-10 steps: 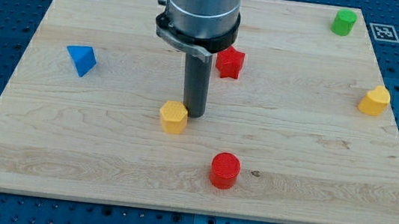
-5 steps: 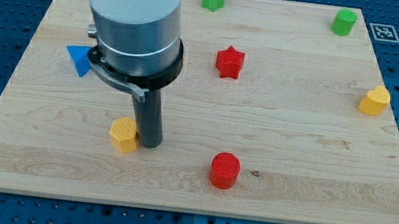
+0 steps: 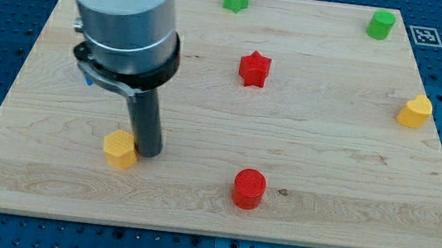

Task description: Move the yellow hexagon to the bottom left

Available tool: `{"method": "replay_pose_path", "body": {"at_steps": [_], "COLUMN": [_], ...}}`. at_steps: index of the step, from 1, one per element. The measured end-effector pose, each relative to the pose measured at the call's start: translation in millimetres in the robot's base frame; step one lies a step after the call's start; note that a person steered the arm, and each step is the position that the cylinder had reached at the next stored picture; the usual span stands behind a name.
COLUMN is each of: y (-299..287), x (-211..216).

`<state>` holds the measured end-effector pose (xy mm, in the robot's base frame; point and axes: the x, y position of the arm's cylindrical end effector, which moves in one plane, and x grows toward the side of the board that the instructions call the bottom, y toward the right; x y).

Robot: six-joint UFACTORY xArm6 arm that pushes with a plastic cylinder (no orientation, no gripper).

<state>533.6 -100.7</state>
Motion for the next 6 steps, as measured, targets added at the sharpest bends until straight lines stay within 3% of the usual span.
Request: {"method": "replay_pose_path", "body": {"at_steps": [2, 6], "y": [-61, -81], "x": [0, 22]}}
